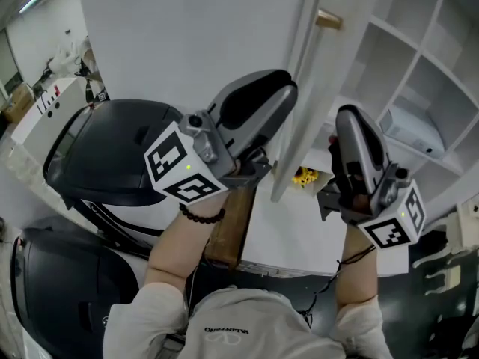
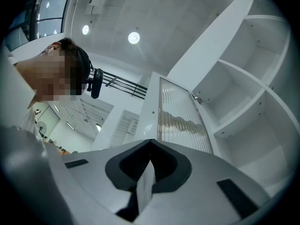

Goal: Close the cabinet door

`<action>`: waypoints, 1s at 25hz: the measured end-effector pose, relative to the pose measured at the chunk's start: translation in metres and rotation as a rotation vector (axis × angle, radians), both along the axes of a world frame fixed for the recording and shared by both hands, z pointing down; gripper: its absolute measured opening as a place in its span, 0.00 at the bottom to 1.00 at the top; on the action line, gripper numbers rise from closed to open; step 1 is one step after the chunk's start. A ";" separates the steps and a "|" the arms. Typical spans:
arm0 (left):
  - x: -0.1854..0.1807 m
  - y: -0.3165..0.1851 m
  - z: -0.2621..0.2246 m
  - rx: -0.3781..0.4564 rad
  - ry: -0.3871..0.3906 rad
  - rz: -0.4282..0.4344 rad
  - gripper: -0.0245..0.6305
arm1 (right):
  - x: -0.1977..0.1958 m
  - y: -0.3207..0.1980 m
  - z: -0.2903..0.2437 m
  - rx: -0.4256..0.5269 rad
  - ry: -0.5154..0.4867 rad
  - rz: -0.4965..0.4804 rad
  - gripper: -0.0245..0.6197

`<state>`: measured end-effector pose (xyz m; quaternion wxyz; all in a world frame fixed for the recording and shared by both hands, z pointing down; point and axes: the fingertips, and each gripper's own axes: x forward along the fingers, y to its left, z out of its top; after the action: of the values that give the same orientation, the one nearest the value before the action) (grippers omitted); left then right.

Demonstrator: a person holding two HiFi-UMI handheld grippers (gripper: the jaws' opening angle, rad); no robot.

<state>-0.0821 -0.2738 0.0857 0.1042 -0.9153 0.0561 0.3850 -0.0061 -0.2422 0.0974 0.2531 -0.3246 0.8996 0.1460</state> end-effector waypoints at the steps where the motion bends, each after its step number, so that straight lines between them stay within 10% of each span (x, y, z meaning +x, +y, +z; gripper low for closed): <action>1: 0.001 0.000 -0.005 0.004 0.007 0.010 0.12 | 0.001 -0.001 -0.002 0.003 -0.003 -0.003 0.05; 25: 0.009 0.006 -0.070 0.052 0.047 0.191 0.19 | -0.007 0.008 -0.017 0.051 0.008 -0.007 0.05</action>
<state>-0.0727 -0.2675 0.0160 0.0897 -0.9042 -0.0389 0.4159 -0.0130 -0.2347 0.0805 0.2583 -0.3140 0.8978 0.1694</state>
